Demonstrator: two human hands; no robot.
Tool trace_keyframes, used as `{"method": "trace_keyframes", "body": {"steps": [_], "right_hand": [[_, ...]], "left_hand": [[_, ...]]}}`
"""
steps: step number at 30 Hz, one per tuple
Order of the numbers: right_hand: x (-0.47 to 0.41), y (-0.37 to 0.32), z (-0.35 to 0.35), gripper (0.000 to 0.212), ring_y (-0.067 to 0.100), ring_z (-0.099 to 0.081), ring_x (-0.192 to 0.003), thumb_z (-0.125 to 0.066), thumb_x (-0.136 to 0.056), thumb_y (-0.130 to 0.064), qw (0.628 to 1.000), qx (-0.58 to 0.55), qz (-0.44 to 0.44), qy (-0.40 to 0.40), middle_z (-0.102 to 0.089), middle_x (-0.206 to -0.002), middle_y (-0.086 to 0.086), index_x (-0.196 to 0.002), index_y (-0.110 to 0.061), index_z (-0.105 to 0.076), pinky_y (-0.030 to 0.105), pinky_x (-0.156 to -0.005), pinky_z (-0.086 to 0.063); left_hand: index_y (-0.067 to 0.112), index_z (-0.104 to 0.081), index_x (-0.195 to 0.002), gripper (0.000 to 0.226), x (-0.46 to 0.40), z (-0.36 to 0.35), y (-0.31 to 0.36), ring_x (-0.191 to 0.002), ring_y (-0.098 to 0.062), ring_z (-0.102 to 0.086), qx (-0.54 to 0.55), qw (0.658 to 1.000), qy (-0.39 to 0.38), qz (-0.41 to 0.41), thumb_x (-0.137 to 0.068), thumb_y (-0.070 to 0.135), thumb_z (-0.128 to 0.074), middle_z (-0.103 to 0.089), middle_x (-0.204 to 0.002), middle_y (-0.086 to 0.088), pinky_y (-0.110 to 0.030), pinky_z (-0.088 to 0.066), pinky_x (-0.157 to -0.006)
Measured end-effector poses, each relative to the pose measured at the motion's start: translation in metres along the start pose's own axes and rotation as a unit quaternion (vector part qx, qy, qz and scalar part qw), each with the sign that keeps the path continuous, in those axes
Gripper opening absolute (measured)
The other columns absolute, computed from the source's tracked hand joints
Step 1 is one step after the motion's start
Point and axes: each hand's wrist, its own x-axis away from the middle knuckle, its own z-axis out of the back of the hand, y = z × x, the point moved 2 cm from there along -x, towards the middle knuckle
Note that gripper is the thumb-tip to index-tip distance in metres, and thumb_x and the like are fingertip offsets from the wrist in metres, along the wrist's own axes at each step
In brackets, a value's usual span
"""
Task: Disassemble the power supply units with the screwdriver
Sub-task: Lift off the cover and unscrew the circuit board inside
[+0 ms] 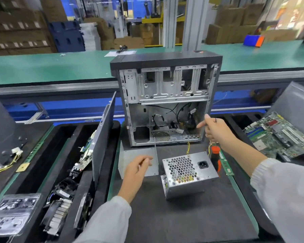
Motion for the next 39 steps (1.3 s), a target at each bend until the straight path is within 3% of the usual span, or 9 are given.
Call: {"method": "trace_keyframes", "body": {"steps": [5,8,13,18,21,24,30,36,39], "right_hand": [[0.02,-0.065,-0.006,0.052,0.003,-0.029,-0.031,-0.034,-0.102,-0.04,0.995,0.045,0.091,-0.023,-0.034,-0.04,-0.008,-0.062,-0.014,-0.053,0.018,-0.04,-0.024],[0.034,-0.102,-0.018,0.053,0.001,-0.034,-0.03,-0.035,-0.101,-0.04,0.979,0.119,0.16,-0.042,-0.037,-0.033,-0.011,-0.057,-0.017,-0.051,0.021,-0.047,-0.025],[0.047,-0.116,-0.029,0.037,0.004,-0.043,-0.045,-0.052,-0.094,-0.046,0.963,0.152,0.207,-0.077,-0.048,-0.054,-0.006,-0.069,-0.018,-0.055,0.025,-0.053,-0.037],[0.055,-0.061,0.003,0.029,0.008,-0.062,-0.104,-0.065,-0.09,-0.024,0.974,0.067,0.173,-0.13,-0.066,-0.111,0.002,-0.116,-0.014,-0.058,0.026,-0.094,-0.048],[0.066,-0.017,0.018,0.022,0.01,-0.064,-0.101,-0.062,-0.091,-0.01,0.985,-0.008,0.153,-0.084,-0.068,-0.11,0.011,-0.113,-0.005,-0.062,0.024,-0.09,-0.05],[0.071,0.013,0.029,0.031,0.009,-0.063,-0.108,-0.072,-0.084,-0.025,0.986,-0.052,0.139,-0.073,-0.069,-0.112,-0.002,-0.113,-0.022,-0.066,0.026,-0.091,-0.051],[0.057,0.036,0.008,0.042,0.023,-0.066,-0.102,-0.08,-0.072,-0.014,0.947,-0.284,0.134,-0.063,-0.068,-0.112,0.012,-0.112,-0.015,-0.066,0.022,-0.084,-0.05],[0.05,0.024,0.0,0.043,0.026,-0.061,-0.111,-0.078,-0.077,-0.01,0.951,-0.18,0.247,-0.037,-0.065,-0.118,0.007,-0.117,-0.016,-0.063,0.037,-0.094,-0.051],[0.053,0.002,0.009,0.03,0.019,-0.061,-0.108,-0.072,-0.082,-0.023,0.95,-0.077,0.304,0.011,-0.066,-0.112,-0.003,-0.111,-0.026,-0.063,0.036,-0.095,-0.047]], "left_hand": [[0.028,-0.065,-0.116,0.033,-0.038,-0.058,0.09,-0.079,0.019,-0.049,-0.076,0.977,-0.134,-0.144,-0.085,0.036,-0.071,-0.055,-0.099,0.019,-0.004,-0.038,-0.071],[0.038,-0.065,-0.1,0.023,-0.042,-0.093,0.127,-0.069,0.01,-0.05,0.022,0.969,-0.196,-0.15,-0.081,0.031,-0.076,-0.055,-0.096,0.009,-0.01,-0.039,-0.064],[0.013,-0.064,-0.089,0.012,-0.052,-0.107,0.137,-0.061,-0.014,-0.063,0.177,0.971,-0.145,-0.07,-0.09,0.001,-0.064,-0.065,-0.071,-0.013,-0.025,-0.05,-0.06],[0.003,-0.067,-0.094,0.01,-0.055,-0.102,0.12,-0.065,-0.016,-0.069,0.309,0.938,-0.155,0.035,-0.094,0.008,-0.058,-0.071,-0.072,-0.005,-0.021,-0.053,-0.062],[0.005,-0.07,-0.096,0.01,-0.052,-0.108,0.11,-0.064,-0.014,-0.067,0.364,0.908,-0.176,0.11,-0.092,0.01,-0.061,-0.07,-0.076,-0.007,-0.022,-0.056,-0.063],[0.003,-0.069,-0.091,0.008,-0.05,-0.116,0.103,-0.064,-0.015,-0.066,0.433,0.864,-0.159,0.2,-0.087,0.009,-0.066,-0.068,-0.077,-0.009,-0.025,-0.059,-0.069],[0.001,-0.066,-0.085,0.016,-0.061,-0.121,0.109,-0.048,-0.008,-0.056,0.49,0.822,-0.103,0.273,-0.088,0.016,-0.063,-0.062,-0.065,-0.006,-0.014,-0.047,-0.043],[-0.004,-0.062,-0.087,0.024,-0.071,-0.117,0.121,-0.048,-0.011,-0.061,0.549,0.776,-0.132,0.281,-0.097,0.014,-0.05,-0.065,-0.066,-0.013,-0.017,-0.052,-0.045],[-0.001,-0.067,-0.089,0.035,-0.072,-0.118,0.118,-0.06,-0.016,-0.063,0.453,0.837,-0.178,0.252,-0.1,0.027,-0.048,-0.07,-0.079,-0.013,-0.025,-0.053,-0.056]]}}
